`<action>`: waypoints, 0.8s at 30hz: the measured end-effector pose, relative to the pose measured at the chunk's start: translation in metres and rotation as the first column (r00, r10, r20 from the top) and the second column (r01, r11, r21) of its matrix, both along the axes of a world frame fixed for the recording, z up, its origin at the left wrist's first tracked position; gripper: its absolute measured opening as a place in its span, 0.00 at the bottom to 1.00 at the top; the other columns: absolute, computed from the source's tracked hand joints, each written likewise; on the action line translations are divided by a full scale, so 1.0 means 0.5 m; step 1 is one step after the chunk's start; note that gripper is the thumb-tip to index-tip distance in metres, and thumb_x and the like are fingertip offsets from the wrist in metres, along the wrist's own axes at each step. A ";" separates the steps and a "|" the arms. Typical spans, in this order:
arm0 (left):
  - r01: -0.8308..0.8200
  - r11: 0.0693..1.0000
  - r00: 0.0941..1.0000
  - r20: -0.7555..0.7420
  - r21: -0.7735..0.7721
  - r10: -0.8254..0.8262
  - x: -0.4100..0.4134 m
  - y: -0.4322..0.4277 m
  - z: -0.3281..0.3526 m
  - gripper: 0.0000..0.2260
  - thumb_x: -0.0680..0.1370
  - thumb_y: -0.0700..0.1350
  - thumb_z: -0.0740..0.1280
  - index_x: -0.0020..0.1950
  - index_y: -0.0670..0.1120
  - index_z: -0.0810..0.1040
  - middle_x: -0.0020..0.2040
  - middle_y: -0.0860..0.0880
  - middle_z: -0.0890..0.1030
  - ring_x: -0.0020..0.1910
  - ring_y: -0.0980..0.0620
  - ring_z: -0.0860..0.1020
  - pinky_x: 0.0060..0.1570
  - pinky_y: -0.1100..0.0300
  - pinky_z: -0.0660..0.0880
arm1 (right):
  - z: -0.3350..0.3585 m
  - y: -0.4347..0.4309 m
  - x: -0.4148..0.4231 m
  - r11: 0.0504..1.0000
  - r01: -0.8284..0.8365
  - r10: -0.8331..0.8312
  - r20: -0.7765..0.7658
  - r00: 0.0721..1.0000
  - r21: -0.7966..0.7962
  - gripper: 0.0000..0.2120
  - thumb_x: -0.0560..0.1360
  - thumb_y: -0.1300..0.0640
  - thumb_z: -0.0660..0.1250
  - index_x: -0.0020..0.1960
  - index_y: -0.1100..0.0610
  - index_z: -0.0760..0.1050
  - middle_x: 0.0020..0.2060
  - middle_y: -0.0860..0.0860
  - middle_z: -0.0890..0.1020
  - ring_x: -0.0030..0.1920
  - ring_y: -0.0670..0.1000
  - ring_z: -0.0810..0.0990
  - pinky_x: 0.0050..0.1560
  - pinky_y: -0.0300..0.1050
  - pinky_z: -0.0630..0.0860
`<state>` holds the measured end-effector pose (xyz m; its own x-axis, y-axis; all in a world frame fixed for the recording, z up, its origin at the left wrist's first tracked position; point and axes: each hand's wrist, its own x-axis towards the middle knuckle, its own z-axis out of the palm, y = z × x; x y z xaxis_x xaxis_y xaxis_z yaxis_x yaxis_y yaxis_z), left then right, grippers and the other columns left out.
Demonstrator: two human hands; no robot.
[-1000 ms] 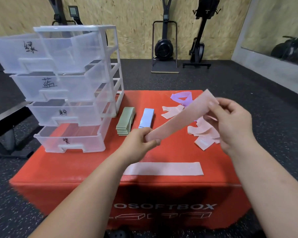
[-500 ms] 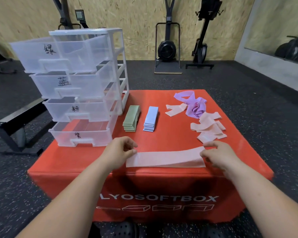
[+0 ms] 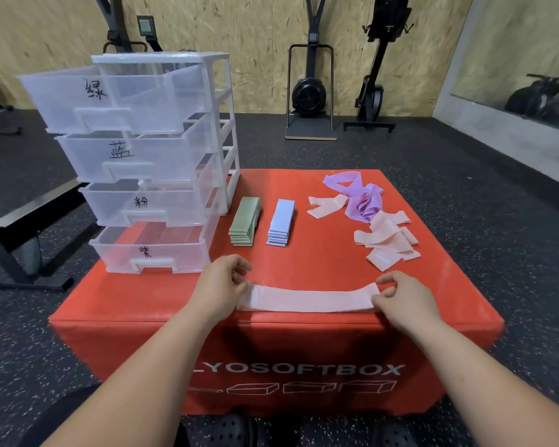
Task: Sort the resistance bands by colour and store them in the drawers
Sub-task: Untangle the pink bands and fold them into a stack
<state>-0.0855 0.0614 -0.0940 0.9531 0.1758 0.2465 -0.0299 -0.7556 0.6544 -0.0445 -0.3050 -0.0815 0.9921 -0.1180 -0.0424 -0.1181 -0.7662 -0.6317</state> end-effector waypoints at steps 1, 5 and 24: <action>0.009 1.000 1.000 0.028 0.016 -0.009 0.001 -0.001 -0.001 0.14 0.73 0.36 0.75 0.50 0.55 0.81 0.46 0.55 0.81 0.40 0.57 0.80 0.44 0.65 0.76 | -0.003 -0.002 0.001 1.000 -0.008 0.008 -0.001 1.000 -0.026 0.14 0.68 0.57 0.73 0.53 0.45 0.79 0.35 0.43 0.85 0.43 0.48 0.83 0.48 0.46 0.78; 0.073 0.990 0.995 0.062 0.119 -0.081 0.000 -0.001 -0.012 0.15 0.73 0.33 0.74 0.54 0.51 0.83 0.49 0.52 0.77 0.43 0.57 0.79 0.46 0.63 0.76 | -0.020 -0.011 0.006 0.982 -0.055 0.051 -0.027 0.998 -0.179 0.17 0.67 0.48 0.76 0.54 0.42 0.79 0.46 0.44 0.83 0.50 0.52 0.83 0.55 0.51 0.80; 0.326 0.902 0.939 -0.205 0.284 -0.275 -0.022 0.039 0.024 0.27 0.71 0.54 0.81 0.68 0.59 0.78 0.58 0.61 0.81 0.56 0.58 0.78 0.59 0.58 0.76 | 0.007 -0.090 0.047 0.825 -0.520 0.527 -0.028 0.849 -0.221 0.22 0.67 0.49 0.84 0.58 0.38 0.82 0.54 0.35 0.82 0.56 0.38 0.81 0.62 0.42 0.78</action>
